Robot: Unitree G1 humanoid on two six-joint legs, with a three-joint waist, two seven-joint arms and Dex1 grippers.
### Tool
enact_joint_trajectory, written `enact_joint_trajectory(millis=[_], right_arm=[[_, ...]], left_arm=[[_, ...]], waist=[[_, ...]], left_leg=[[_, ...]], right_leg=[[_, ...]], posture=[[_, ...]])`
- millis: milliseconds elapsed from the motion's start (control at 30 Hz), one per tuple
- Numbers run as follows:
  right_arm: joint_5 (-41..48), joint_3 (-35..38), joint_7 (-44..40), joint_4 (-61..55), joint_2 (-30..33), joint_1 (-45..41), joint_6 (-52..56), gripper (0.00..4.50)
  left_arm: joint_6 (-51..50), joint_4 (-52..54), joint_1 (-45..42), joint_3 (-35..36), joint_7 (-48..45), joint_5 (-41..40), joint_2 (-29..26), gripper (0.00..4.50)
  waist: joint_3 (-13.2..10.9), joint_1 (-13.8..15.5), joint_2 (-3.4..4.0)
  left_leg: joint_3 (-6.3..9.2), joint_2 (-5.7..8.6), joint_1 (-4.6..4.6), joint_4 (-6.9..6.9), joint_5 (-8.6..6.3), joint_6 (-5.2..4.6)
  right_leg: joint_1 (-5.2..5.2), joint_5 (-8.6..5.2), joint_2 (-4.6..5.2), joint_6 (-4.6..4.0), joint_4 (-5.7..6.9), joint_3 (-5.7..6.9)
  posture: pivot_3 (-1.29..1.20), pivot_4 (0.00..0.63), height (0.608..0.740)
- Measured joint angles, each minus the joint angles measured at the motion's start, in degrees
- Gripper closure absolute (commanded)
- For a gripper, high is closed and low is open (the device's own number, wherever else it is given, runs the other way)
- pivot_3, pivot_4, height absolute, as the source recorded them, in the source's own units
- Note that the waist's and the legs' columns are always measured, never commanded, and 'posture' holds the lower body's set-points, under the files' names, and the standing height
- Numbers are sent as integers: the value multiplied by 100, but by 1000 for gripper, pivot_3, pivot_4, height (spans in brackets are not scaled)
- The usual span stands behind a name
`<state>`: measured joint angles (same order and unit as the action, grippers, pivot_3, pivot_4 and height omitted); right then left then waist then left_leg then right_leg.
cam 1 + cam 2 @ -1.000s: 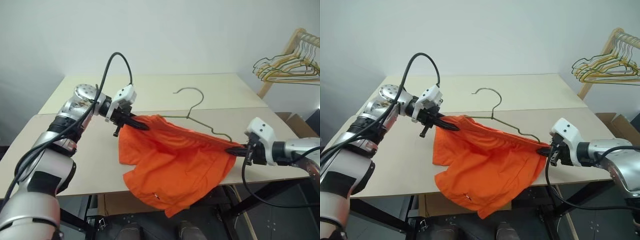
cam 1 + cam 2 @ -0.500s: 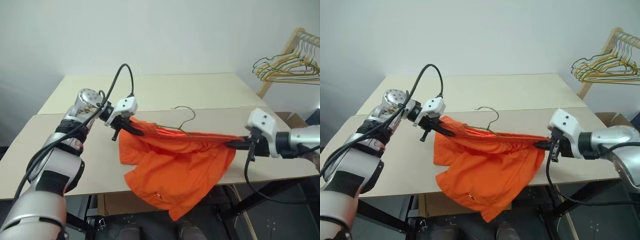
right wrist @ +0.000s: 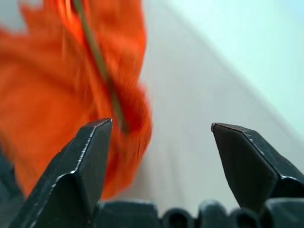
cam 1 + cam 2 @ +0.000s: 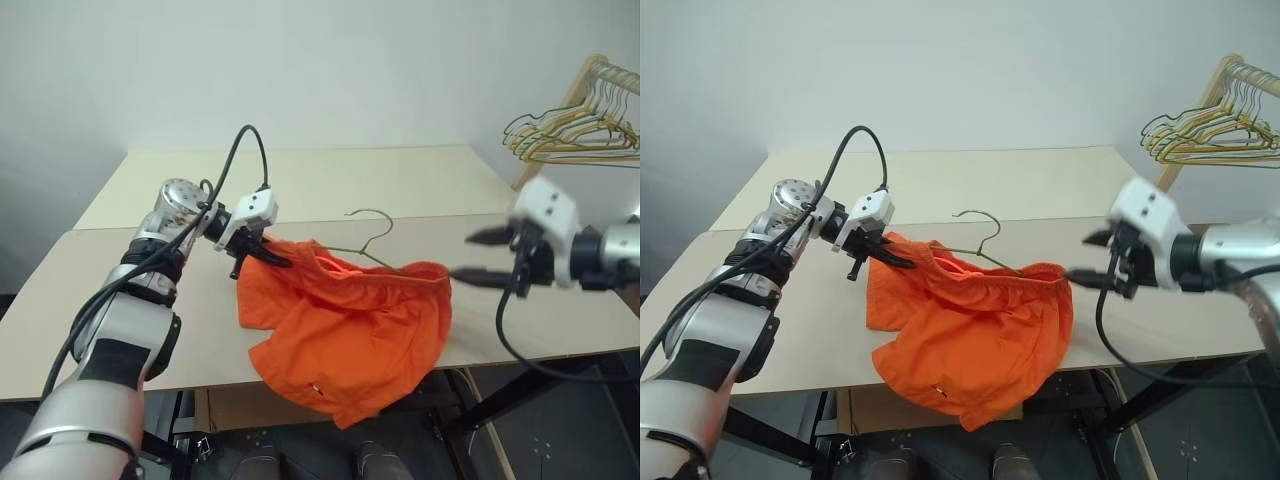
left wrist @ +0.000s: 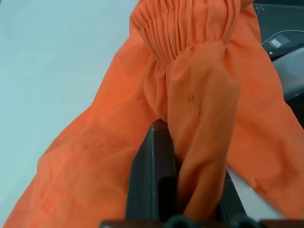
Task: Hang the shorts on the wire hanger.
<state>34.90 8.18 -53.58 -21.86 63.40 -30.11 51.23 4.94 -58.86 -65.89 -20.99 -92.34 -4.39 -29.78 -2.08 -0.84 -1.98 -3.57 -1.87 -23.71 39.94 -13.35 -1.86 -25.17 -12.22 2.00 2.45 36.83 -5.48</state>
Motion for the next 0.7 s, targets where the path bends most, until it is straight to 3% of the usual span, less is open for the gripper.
enact_joint_trajectory(millis=[100,300,333,400,700], right_arm=[[240,-167,199,-207,-453,-434,263,636],[-18,-1653,696,-103,-1696,-927,557,636],[-76,-1769,760,-23,-1806,-1015,572,802],[-279,-1982,887,261,-2048,-1306,596,1205],[-516,-2083,719,551,-2159,-1378,441,4350]], left_arm=[[4,-66,-55,44,0,62,55,4500],[23,-109,-120,123,0,210,88,4500],[24,-116,-119,131,0,213,86,4500],[23,-121,-120,154,-1,215,81,4500],[19,-112,-119,188,0,219,44,4500]], waist=[[0,-7,0],[0,-14,1],[-1,-11,1],[-1,-10,1],[-1,12,1]], left_leg=[[2,-1,-3,-6,0,0],[1,2,-12,-7,0,0],[1,2,-15,-6,0,0],[0,3,-15,-5,0,0],[4,4,-20,-7,-1,-1]], right_leg=[[-3,2,-2,2,-1,0],[-11,10,-1,12,3,-2],[-12,17,1,17,2,-2],[-11,27,3,13,1,-1],[-12,31,6,10,-2,5]], posture=[[18,0,740],[23,0,740],[24,0,740],[31,0,740],[43,0,740]])
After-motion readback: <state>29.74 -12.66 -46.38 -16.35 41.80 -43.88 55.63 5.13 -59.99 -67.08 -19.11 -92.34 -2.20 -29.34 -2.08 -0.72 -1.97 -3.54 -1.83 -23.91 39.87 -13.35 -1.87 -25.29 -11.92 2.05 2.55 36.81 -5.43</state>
